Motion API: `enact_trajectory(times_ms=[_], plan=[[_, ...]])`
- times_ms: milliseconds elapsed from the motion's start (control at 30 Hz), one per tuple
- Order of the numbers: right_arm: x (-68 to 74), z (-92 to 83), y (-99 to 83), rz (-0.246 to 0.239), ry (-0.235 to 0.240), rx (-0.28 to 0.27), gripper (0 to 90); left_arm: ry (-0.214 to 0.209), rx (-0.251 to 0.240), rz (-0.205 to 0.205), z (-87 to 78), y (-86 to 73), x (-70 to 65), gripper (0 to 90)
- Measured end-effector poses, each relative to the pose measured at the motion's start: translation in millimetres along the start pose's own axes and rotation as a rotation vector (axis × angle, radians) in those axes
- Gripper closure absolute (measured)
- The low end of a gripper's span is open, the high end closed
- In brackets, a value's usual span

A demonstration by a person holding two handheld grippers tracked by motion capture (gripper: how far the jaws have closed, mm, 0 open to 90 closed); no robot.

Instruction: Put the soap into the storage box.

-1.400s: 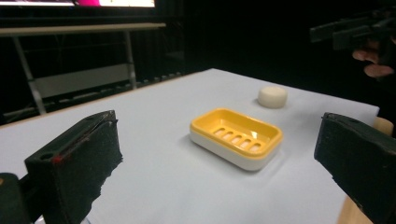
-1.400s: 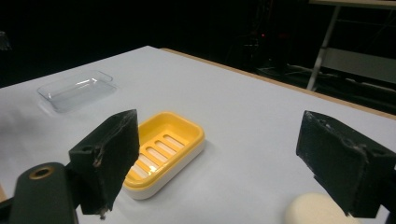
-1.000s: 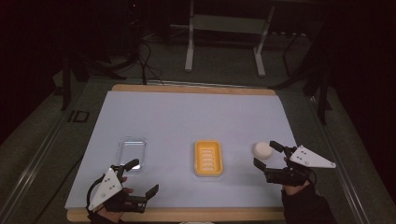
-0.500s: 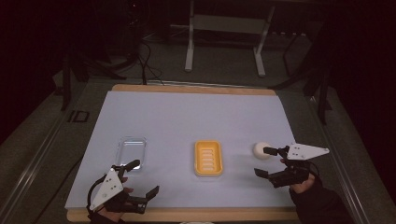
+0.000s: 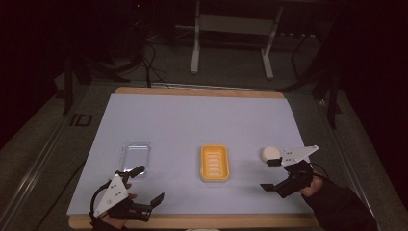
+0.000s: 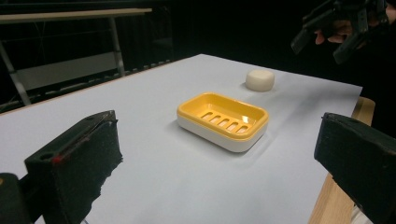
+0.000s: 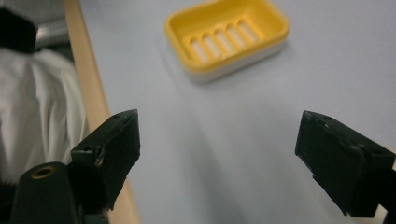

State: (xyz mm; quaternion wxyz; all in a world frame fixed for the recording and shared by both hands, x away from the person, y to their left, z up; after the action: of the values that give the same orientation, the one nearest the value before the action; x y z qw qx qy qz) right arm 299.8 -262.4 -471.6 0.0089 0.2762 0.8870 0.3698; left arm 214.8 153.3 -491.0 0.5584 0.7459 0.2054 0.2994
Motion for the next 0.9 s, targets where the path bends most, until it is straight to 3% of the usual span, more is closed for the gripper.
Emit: enact_trajectory(times_ms=[100, 433, 567, 900], plan=[[0.3, 3.0, -1.9, -0.017, 0.0, 0.071, 13.6, 0.002, -0.001, -0.002, -0.5, -0.1, 0.5, 0.5], [-2.9, 7.0, -5.2, -0.011, 0.029, 0.225, 13.4, -0.007, 0.006, 0.0, 0.4, -0.6, -1.1, 0.6], [-3.7, 7.8, -6.6, -0.012, 0.023, 0.278, 13.5, -0.009, 0.007, 0.001, 0.5, -0.9, -1.3, 0.5], [-6.4, 7.9, -7.1, -0.039, -0.002, 0.488, 13.8, -0.01, 0.007, 0.0, 0.8, -1.3, -1.0, 0.6]])
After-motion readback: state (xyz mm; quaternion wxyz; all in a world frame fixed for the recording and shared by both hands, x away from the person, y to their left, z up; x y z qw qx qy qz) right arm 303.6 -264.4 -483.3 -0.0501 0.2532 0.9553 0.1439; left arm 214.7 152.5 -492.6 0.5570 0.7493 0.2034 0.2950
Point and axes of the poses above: each handheld gripper's, and its own axes: z roughly forward along the jaws, y roughly out of its top, x roughly to its left, the point moved 5 cm from there along z, roughly forward along the jaws, and after that the axes turned 12 degrees about z, right-handed, at the moved point
